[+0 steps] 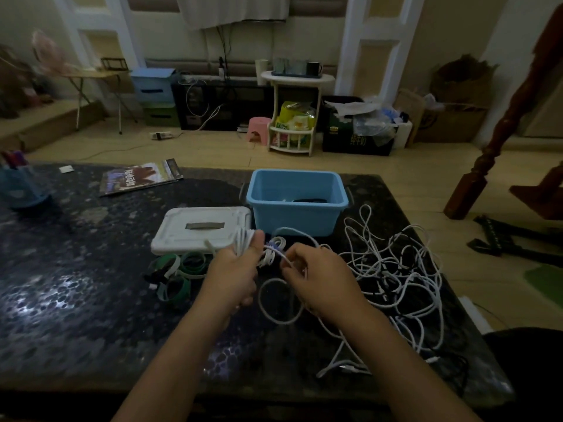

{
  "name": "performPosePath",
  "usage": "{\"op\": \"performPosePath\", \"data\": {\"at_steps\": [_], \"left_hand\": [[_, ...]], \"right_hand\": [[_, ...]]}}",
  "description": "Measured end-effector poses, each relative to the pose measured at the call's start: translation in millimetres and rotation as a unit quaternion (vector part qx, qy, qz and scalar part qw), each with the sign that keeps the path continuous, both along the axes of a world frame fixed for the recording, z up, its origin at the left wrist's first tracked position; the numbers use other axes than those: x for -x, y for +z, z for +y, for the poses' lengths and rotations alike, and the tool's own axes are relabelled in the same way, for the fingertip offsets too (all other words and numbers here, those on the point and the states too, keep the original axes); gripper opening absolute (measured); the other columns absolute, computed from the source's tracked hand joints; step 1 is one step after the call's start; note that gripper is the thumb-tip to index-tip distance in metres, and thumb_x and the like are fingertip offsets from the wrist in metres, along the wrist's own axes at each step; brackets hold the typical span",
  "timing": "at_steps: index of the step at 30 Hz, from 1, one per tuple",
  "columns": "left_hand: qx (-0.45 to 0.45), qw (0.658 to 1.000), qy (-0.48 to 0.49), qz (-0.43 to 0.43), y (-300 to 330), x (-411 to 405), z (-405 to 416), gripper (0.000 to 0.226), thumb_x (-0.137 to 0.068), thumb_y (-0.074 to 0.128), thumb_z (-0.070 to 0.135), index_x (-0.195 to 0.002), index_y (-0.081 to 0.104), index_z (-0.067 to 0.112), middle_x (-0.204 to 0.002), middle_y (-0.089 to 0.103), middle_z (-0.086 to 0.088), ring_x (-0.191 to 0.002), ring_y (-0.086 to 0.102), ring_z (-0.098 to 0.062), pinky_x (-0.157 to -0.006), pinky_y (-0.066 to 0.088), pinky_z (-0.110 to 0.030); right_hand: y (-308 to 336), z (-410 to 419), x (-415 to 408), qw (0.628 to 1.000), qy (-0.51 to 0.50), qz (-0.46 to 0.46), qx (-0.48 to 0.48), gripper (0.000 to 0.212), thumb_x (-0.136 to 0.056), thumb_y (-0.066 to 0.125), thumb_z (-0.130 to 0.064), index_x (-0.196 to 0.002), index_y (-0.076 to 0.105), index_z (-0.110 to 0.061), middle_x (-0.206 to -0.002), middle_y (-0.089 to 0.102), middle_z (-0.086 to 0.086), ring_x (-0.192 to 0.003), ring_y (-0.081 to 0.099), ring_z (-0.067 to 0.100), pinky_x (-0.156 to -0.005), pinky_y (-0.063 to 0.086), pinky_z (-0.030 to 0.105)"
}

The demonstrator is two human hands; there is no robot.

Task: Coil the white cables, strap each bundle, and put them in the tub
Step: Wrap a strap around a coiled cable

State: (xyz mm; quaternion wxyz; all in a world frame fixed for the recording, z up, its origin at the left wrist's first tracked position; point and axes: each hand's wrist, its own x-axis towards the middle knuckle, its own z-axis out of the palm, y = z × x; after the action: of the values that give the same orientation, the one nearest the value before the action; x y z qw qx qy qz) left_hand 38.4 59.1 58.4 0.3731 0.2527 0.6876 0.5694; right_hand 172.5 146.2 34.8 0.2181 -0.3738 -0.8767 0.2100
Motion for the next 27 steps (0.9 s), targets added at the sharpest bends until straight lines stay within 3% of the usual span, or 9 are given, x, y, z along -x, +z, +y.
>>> {"op": "performPosePath", "data": {"at_steps": [3,6,9,13,15,20,24,27], "left_hand": [[-0.021,0.999,0.022,-0.039,1,7,-1,0.045,-0.094,0.054,0.056,-0.077,0.04,0.017,-0.048,0.034,0.004,-0.04,0.029,-0.013,-0.045,0.024,-0.024],[-0.011,1.0,0.015,-0.018,0,7,-3,0.047,-0.092,0.054,0.06,-0.077,0.04,0.018,-0.051,0.033,0.002,-0.04,0.029,-0.014,-0.044,0.025,-0.025],[0.001,1.0,0.0,0.025,-2,6,-4,0.055,-0.085,0.055,0.068,-0.071,0.038,0.018,-0.046,0.033,0.002,-0.037,0.03,-0.015,-0.043,0.026,-0.024],[-0.018,0.999,-0.026,0.004,3,-2,-7,0.051,-0.078,0.062,0.068,-0.054,0.052,0.024,-0.042,0.038,0.007,-0.034,0.034,-0.011,-0.042,0.027,-0.023],[-0.023,0.999,-0.042,-0.009,2,-2,-7,0.051,-0.079,0.067,0.064,-0.048,0.055,0.025,-0.044,0.038,0.006,-0.036,0.032,-0.012,-0.043,0.025,-0.023],[-0.016,0.998,-0.054,0.004,1,1,-6,0.04,-0.088,0.068,0.043,-0.058,0.05,0.023,-0.044,0.04,0.004,-0.036,0.033,-0.012,-0.044,0.026,-0.024],[0.01,0.993,0.007,0.116,-1,4,-3,0.044,-0.094,0.055,0.037,-0.055,0.054,0.018,-0.043,0.049,0.005,-0.04,0.043,-0.013,-0.048,0.034,-0.026],[-0.034,0.995,0.064,0.07,4,12,-2,0.04,-0.097,0.043,0.037,-0.069,0.056,0.012,-0.049,0.047,-0.007,-0.044,0.041,-0.019,-0.043,0.032,-0.028]], "right_hand": [[2,5,-6,0.999,-0.018,-0.05,-0.01,0.009,-0.095,0.059,-0.043,-0.091,0.061,-0.036,-0.09,0.063,-0.013,-0.088,0.058,0.008,-0.118,0.025,0.044],[4,4,-4,0.998,0.014,0.043,-0.035,0.012,-0.097,0.058,-0.039,-0.09,0.066,-0.034,-0.089,0.069,-0.015,-0.088,0.059,0.004,-0.119,0.023,0.049],[6,-2,0,0.992,0.028,0.106,-0.058,0.014,-0.097,0.06,-0.034,-0.099,0.073,-0.033,-0.098,0.074,-0.016,-0.094,0.063,0.004,-0.122,0.019,0.044],[7,-14,4,0.983,0.059,0.141,-0.1,0.018,-0.093,0.062,-0.03,-0.103,0.076,-0.031,-0.095,0.075,-0.012,-0.09,0.064,0.007,-0.119,0.024,0.04],[7,-19,6,0.981,0.073,0.132,-0.121,0.019,-0.093,0.059,-0.028,-0.102,0.076,-0.03,-0.091,0.075,-0.01,-0.088,0.063,0.01,-0.118,0.026,0.042],[5,-20,7,0.981,0.073,0.104,-0.143,0.016,-0.094,0.058,-0.029,-0.098,0.074,-0.03,-0.086,0.073,-0.01,-0.084,0.064,0.013,-0.117,0.031,0.046],[8,-20,7,0.989,0.066,0.049,-0.123,0.014,-0.095,0.061,-0.037,-0.098,0.074,-0.032,-0.088,0.073,-0.011,-0.088,0.063,0.01,-0.121,0.02,0.042],[10,-16,2,0.992,0.072,-0.068,-0.08,0.018,-0.091,0.062,-0.05,-0.093,0.068,-0.033,-0.086,0.068,-0.014,-0.092,0.059,0.005,-0.124,0.007,0.042]]}}
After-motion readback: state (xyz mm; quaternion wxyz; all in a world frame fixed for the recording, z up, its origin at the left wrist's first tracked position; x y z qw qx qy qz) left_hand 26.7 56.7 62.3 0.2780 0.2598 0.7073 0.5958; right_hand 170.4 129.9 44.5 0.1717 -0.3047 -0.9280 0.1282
